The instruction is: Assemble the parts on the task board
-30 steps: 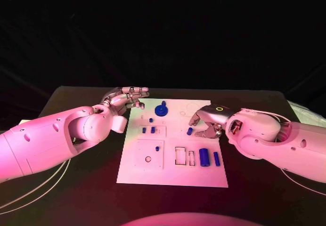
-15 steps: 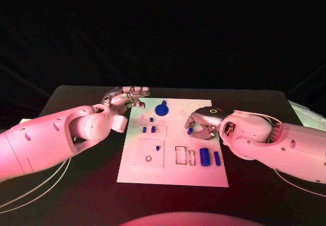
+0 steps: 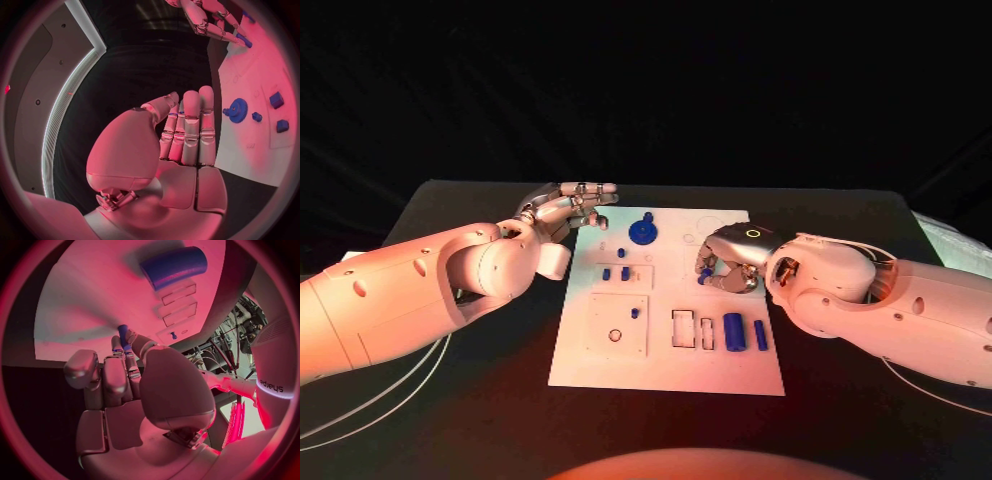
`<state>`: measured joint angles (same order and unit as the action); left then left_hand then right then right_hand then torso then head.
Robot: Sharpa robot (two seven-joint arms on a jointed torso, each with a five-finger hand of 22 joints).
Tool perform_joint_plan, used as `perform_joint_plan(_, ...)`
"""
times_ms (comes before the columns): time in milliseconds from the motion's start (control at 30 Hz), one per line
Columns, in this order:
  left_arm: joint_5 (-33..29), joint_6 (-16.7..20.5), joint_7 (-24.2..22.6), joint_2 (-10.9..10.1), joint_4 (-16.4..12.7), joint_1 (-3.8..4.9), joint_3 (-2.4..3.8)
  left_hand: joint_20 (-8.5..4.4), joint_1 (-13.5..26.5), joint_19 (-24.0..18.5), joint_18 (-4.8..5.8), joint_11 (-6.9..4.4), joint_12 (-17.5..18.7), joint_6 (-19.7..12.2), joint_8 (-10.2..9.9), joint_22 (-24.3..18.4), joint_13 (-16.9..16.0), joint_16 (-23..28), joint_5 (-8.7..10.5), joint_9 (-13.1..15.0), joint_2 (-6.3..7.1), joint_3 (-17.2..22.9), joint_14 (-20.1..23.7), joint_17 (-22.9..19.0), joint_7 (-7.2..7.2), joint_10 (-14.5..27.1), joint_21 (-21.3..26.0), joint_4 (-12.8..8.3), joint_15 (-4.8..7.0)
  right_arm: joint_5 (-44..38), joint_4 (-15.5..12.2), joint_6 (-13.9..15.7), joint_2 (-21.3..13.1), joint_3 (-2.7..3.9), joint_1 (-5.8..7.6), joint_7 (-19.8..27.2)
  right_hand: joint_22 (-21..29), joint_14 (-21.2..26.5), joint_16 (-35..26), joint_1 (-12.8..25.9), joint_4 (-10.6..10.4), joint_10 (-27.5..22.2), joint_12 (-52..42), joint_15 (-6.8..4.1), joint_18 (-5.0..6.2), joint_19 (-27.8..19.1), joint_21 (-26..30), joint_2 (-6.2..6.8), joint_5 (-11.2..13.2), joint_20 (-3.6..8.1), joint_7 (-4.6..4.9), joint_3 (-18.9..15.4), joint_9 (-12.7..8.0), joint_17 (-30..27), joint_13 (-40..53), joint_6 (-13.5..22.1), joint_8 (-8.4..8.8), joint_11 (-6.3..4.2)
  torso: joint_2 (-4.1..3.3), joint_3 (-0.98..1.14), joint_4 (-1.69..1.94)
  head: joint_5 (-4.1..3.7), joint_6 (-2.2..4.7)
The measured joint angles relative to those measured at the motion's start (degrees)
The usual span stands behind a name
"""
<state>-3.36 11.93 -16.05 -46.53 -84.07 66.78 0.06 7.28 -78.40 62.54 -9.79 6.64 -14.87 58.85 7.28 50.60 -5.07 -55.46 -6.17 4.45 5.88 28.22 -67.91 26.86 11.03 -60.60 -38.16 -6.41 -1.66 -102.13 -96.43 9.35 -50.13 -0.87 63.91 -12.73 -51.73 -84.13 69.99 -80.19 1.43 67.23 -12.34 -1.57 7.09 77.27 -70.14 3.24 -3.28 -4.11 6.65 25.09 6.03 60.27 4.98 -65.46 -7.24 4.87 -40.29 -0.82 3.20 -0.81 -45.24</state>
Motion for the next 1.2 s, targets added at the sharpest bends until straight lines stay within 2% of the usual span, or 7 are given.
perform_joint_plan(267,0.0,-0.1,0.1,0.0,0.0,-0.03,-0.01,0.0,0.0,0.0,0.0,0.0,0.0,0.0,0.0,0.0,0.0,0.0,0.0,0.0,0.0,0.0,0.0,0.0,0.0,0.0,0.0,0.0,0.0,-1.0,-0.7,1.2,-0.2,-0.06,-0.09,-0.1,-0.2,0.0,0.3,-0.2,0.6,0.0,0.4,0.0,0.0,0.0,0.0,0.23,0.2,0.0,-0.02,0.9,0.1,-0.1,-0.1,0.0,-0.08,0.01,0.02,-0.02,0.02,-0.04,-0.08)
perform_joint_plan(433,0.0,-0.2,0.2,0.0,0.0,-0.05,-0.01,0.0,0.0,0.0,0.0,0.0,0.0,0.0,0.0,0.0,0.0,0.0,0.0,0.0,0.0,0.0,0.0,0.0,0.0,0.0,0.0,0.0,0.0,-0.7,-4.0,2.7,-2.2,0.39,0.25,-0.1,-0.3,0.0,0.3,-0.3,0.7,0.0,0.5,0.01,0.0,0.0,-0.2,0.17,0.3,0.0,-0.02,1.0,0.3,-0.1,-0.3,0.0,-0.08,0.04,0.03,-0.02,0.01,0.03,-0.13)
perform_joint_plan(700,0.0,-0.3,0.3,-0.1,0.0,-0.09,-0.02,0.0,0.0,0.0,0.0,0.12,0.0,0.0,0.0,0.0,0.0,0.0,0.0,0.0,0.0,0.0,0.0,0.0,0.0,0.1,0.0,0.0,0.02,1.9,-9.4,4.9,-3.9,0.87,2.13,0.1,-0.3,0.0,0.3,-0.3,0.8,0.2,0.7,0.01,-0.01,0.0,-0.2,0.17,0.4,0.0,-0.04,1.1,0.2,-0.1,-0.2,0.0,-0.08,0.21,0.07,-0.04,-0.06,0.19,-0.15)
perform_joint_plan(833,0.0,-0.4,0.3,0.0,0.0,-0.12,-0.02,0.0,0.0,0.0,0.0,0.2,-0.2,0.0,0.0,0.0,0.0,0.0,0.0,0.0,0.0,-0.2,0.2,-0.1,0.0,0.2,0.0,-0.2,0.15,3.1,-10.9,5.5,-0.8,0.78,1.89,0.3,-0.3,0.0,0.3,-0.3,0.6,0.2,0.8,0.01,-0.01,0.0,-0.2,0.17,0.5,0.0,-0.04,1.2,0.2,-0.1,-0.2,0.0,-0.06,0.21,0.06,-0.05,-0.12,0.38,-0.07)
perform_joint_plan(933,0.1,-0.4,0.3,0.0,0.0,-0.16,-0.02,0.0,0.0,0.0,0.0,0.2,-0.2,0.0,0.0,0.0,0.0,0.0,0.0,0.0,0.0,-0.2,0.2,-0.1,0.0,0.2,0.0,-0.2,0.15,3.6,-11.1,5.6,2.7,0.42,0.81,0.6,-0.2,0.0,0.3,-0.3,0.6,0.2,0.8,0.01,0.0,0.0,-0.2,0.17,0.4,0.0,0.08,1.2,0.2,-0.3,-0.2,0.2,-0.06,0.21,0.06,-0.05,-0.14,0.49,-0.05)
perform_joint_plan(1200,0.2,-0.6,0.4,0.2,0.0,-0.18,-0.02,0.0,0.0,0.0,0.0,0.2,-0.2,0.0,0.0,0.0,0.0,0.0,0.0,0.0,0.0,-0.2,0.2,-0.1,0.0,0.2,0.0,-0.2,0.15,3.8,-9.3,5.5,8.6,0.03,-1.76,1.5,0.0,0.0,0.3,-0.3,0.9,0.2,1.3,0.01,-0.01,0.0,-0.2,0.17,0.3,0.0,0.16,1.5,0.2,-0.4,-0.2,0.2,-0.05,0.21,0.06,-0.11,-0.06,1.09,-0.19)
